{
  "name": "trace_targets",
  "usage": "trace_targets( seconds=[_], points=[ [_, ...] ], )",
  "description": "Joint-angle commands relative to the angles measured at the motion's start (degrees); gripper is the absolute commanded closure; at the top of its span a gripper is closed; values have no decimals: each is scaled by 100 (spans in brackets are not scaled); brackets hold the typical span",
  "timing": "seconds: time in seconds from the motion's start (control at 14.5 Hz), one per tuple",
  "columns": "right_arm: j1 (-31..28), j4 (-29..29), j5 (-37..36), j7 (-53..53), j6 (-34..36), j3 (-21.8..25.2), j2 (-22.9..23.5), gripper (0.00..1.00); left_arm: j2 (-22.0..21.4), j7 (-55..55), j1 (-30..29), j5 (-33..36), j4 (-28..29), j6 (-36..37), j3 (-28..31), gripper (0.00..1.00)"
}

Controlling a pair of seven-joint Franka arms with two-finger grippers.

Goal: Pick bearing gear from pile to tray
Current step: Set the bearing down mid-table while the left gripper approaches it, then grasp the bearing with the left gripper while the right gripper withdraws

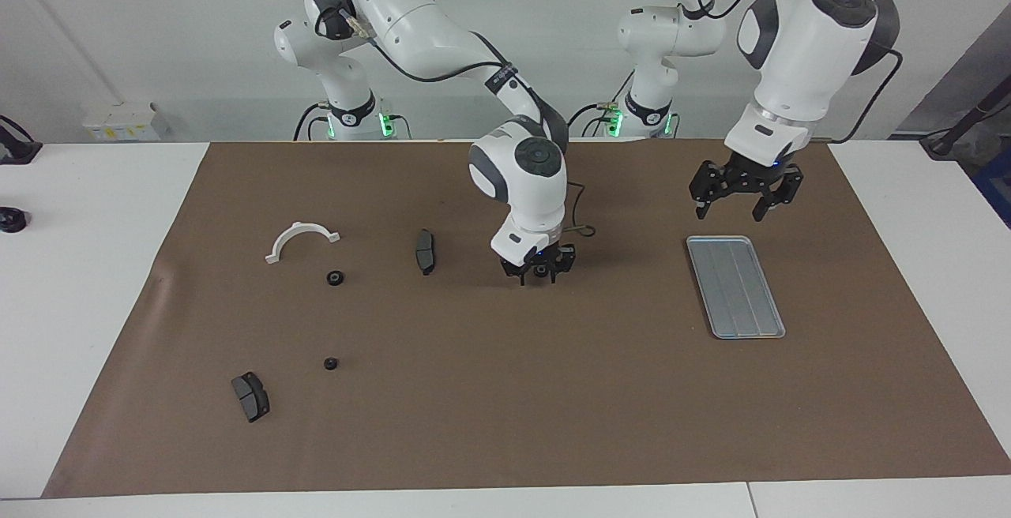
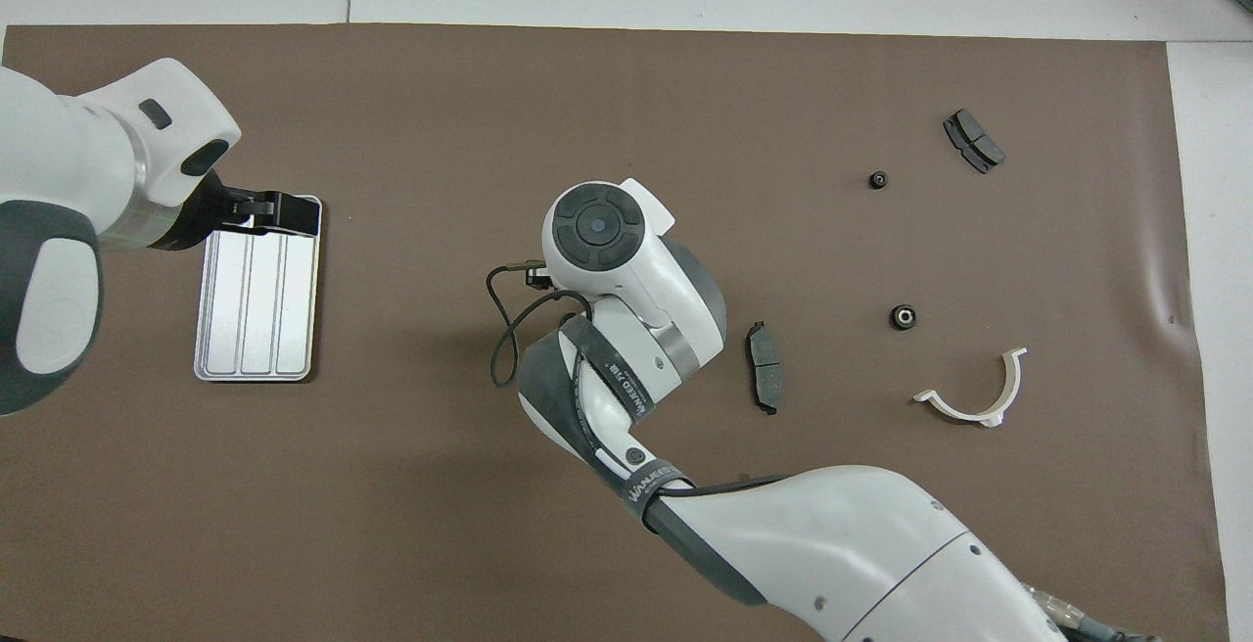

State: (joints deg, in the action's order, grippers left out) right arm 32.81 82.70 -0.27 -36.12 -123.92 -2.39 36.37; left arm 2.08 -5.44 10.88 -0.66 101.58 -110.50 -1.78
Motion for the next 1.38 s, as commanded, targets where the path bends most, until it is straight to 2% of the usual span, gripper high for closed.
trace_targets(
  seconds=[0.0, 0.21, 0.41, 0.69, 0.83, 0.97, 1.31],
  points=[
    [-458, 0, -17, 437, 43, -77, -208, 37, 135, -370, 343, 206, 125, -305, 90, 0],
    [-907, 9, 18, 807, 411, -77, -507, 37, 433, -948, 747, 443, 169, -559, 90, 0],
    [-1381, 44, 18, 1229, 763, -69, -753, 38, 495, -1126, 932, 497, 345, -779, 81, 0],
    [-1848, 132, -61, 1459, 676, -51, -842, 39, 600, -1503, 1266, 497, 503, -1078, 81, 0],
    [-2146, 141, -70, 1834, 510, -51, -824, 39, 1064, -1967, 1634, 558, 469, -1201, 98, 0],
    [-2349, 159, -70, 2204, 491, -51, -824, 39, 1452, -2591, 1837, 672, 468, -1656, 90, 0],
    [-2780, 255, -70, 2784, 456, -51, -833, 39, 1962, -3129, 2251, 673, 495, -2176, 81, 0]
  ],
)
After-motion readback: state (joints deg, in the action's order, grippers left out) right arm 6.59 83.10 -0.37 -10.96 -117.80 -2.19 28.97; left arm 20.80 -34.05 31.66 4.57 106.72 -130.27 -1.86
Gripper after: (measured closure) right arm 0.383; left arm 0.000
